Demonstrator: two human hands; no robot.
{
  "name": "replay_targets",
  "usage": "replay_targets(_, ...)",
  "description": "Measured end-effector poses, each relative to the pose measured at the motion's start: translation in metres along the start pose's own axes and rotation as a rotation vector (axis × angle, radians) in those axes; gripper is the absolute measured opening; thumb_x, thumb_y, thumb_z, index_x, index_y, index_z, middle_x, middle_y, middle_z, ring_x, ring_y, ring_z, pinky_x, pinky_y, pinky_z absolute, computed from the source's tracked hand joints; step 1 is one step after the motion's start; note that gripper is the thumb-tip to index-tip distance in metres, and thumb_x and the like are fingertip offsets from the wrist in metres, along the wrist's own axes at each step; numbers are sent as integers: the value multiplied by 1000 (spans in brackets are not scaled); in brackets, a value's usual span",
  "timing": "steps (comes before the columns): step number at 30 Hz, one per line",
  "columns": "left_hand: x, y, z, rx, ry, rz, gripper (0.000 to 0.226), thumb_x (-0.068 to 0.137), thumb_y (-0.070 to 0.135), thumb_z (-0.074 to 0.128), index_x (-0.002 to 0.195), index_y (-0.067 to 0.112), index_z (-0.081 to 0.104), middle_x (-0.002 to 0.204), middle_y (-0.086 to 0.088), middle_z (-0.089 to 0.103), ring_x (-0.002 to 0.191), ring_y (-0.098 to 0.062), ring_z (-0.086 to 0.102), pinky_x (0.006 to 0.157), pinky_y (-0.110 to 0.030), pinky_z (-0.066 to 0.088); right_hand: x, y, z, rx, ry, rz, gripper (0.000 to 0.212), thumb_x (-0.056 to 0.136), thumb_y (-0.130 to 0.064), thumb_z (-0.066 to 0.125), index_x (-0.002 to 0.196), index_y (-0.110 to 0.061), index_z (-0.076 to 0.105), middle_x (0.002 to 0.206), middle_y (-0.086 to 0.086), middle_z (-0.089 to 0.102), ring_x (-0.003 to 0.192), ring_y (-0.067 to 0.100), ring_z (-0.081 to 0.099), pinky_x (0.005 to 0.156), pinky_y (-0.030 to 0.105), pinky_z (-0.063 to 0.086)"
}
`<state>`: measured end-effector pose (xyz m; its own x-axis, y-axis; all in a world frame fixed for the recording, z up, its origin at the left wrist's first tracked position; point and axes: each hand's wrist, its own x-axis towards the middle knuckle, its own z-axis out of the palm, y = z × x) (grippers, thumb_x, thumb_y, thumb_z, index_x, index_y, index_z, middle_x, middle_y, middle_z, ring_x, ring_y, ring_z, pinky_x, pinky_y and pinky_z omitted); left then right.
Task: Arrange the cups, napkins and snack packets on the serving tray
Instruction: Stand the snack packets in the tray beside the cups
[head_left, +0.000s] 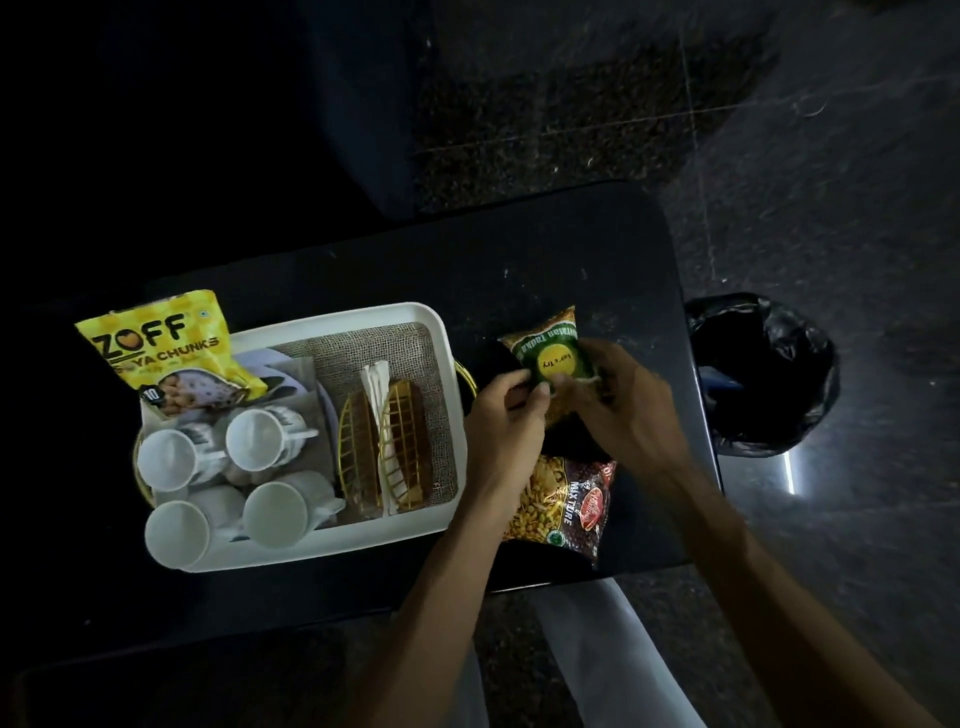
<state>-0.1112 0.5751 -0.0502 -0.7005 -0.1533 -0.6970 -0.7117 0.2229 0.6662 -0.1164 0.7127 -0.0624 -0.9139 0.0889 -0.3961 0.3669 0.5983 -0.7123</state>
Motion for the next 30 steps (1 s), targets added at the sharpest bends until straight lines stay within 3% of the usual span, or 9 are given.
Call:
replay_targets(3, -6, 1, 1, -186, -46, -117, 29, 95, 28, 65, 123, 20, 66, 116, 1, 73, 109, -12, 68, 104, -39, 53, 4, -7, -6, -10, 3, -15, 45, 85, -46, 69, 126, -31, 60, 109, -4, 65, 96, 6, 61, 73, 8, 44)
replay_targets(6, -14, 1, -5, -246, -81, -120, 27, 95, 26, 66, 120, 16, 66, 112, -1, 75, 108, -15, 70, 101, -38, 55, 6, -20, -15, -63, 14, -89, 42, 83, -33, 75, 123, -31, 63, 106, -2, 58, 91, 10, 58, 69, -1, 39)
replay_targets(10, -29, 15, -39, 137, 201, 317, 32, 95, 26, 66, 125, 16, 63, 114, 6, 67, 103, -7, 66, 79, -10, 53, 7, -49, -31, -157, 11, -274, 60, 77, -17, 80, 131, -24, 55, 115, -1, 56, 96, 2, 52, 74, -7, 34)
replay_targets(12, -30, 28, -67, 305, 322, 596, 39, 93, 24, 68, 131, 15, 59, 128, -1, 62, 119, -12, 58, 93, -12, 46, 7, -68, -34, -158, -27, -357, 73, 75, -13, 80, 139, -23, 46, 118, -5, 57, 101, -1, 50, 83, 0, 36)
replay_targets(17, -9, 61, -129, 672, 66, 779, 63, 89, 33, 73, 146, 19, 50, 149, 0, 51, 139, -17, 45, 114, -31, 40, 4, -121, -25, -86, -96, -561, 87, 79, -14, 78, 149, -24, 27, 120, -20, 53, 99, -13, 54, 84, 0, 42)
replay_targets(21, 4, 73, -165, 613, 41, 839, 53, 83, 33, 78, 130, 15, 63, 125, -3, 69, 112, -15, 64, 91, -37, 56, 9, -155, -8, -64, -64, -641, 89, 78, -13, 80, 150, -16, 28, 121, -12, 57, 103, -11, 55, 86, 0, 41)
replay_targets(24, 9, 68, -192, 495, 169, 877, 42, 86, 35, 76, 120, 11, 69, 110, -1, 74, 99, -11, 68, 81, -32, 56, 12, -172, 9, 46, 23, -573, 93, 73, -35, 84, 148, -12, 33, 133, -2, 55, 116, 4, 56, 93, 8, 45)
replay_targets(27, 10, 54, -212, 257, 236, 780, 39, 92, 32, 70, 122, 8, 67, 112, -3, 74, 103, -10, 70, 83, -29, 58, 14, -191, 32, 153, -56, -330, 92, 65, -51, 81, 141, -16, 43, 132, -3, 58, 113, 8, 60, 85, 16, 52)
replay_targets(30, 17, 36, -226, 136, 210, 677, 37, 93, 30, 70, 122, 7, 66, 112, -5, 74, 106, -13, 70, 87, -36, 59, 20, -205, 67, 295, -209, -257, 45, 77, -30, 79, 116, -16, 61, 101, -19, 70, 96, -4, 67, 77, 14, 54)
